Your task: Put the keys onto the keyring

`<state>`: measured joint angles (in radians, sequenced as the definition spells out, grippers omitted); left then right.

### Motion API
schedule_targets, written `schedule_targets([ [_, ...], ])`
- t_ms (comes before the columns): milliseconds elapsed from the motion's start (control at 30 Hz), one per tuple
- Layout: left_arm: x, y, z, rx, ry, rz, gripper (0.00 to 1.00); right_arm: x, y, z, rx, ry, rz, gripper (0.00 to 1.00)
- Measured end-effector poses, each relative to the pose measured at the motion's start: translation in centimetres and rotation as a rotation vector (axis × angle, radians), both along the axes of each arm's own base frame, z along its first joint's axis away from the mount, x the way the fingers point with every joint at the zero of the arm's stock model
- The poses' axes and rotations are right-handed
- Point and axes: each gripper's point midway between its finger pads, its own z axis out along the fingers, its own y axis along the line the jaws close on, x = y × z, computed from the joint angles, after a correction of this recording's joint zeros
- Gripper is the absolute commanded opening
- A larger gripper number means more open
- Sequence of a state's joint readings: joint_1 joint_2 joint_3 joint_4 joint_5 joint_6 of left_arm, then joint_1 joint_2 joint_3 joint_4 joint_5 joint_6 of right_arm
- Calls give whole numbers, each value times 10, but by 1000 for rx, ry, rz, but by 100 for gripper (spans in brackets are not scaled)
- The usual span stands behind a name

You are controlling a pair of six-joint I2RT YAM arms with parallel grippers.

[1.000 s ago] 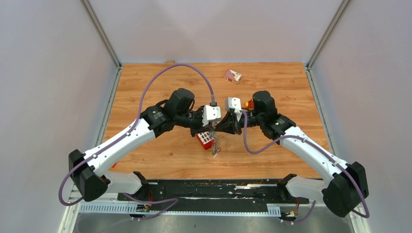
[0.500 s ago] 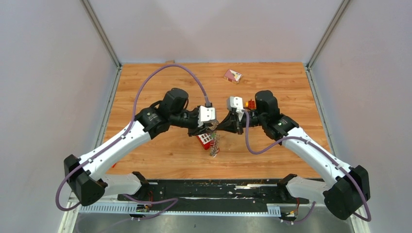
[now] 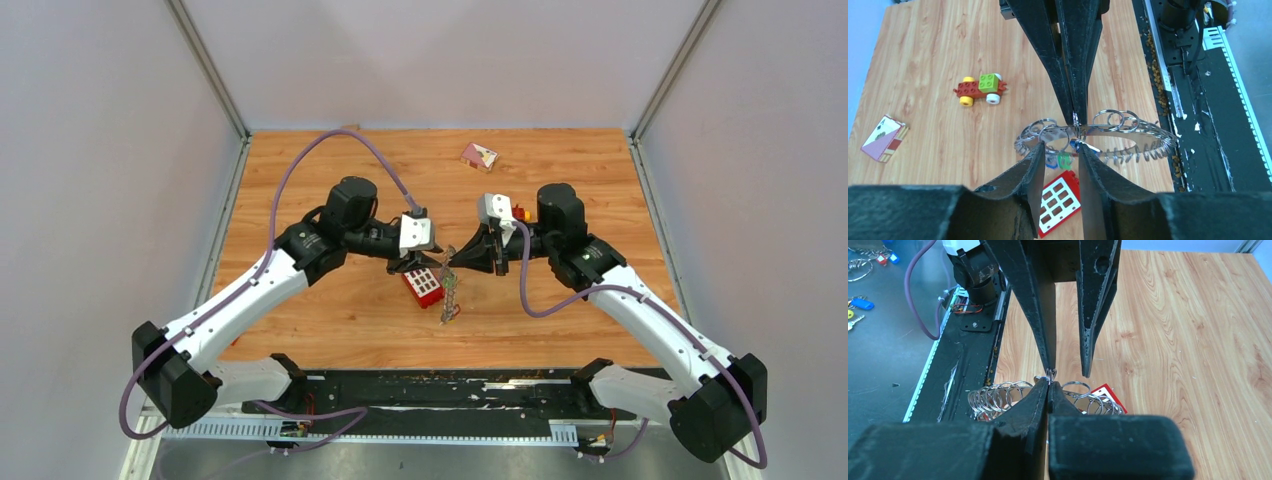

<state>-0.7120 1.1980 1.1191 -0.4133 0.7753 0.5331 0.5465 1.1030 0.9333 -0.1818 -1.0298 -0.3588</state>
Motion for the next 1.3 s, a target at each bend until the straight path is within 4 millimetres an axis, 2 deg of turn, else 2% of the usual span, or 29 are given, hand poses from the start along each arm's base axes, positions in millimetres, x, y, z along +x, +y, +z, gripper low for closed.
schedule_targets([
  [100, 1, -4, -3, -5, 11, -13, 22, -1, 0, 0, 1, 4, 3, 0],
  [200, -1, -5, -8, -5, 21, -24, 19, -1, 0, 0, 1, 4, 3, 0],
  [333, 0, -6, -11, -7, 25, -29, 21, -1, 0, 0, 1, 8, 3, 0],
  [667, 1, -8, -13, -6, 23, -30, 35, 1, 0, 0, -1, 2, -3, 0],
  [1000, -3, -3, -10, 7, -1, -45, 35, 5, -1, -1, -5, -28, -15, 0],
  [1300, -2, -9, 7, -28, -12, -63, 32, 5, -1, -1, -5, -36, -13, 0],
])
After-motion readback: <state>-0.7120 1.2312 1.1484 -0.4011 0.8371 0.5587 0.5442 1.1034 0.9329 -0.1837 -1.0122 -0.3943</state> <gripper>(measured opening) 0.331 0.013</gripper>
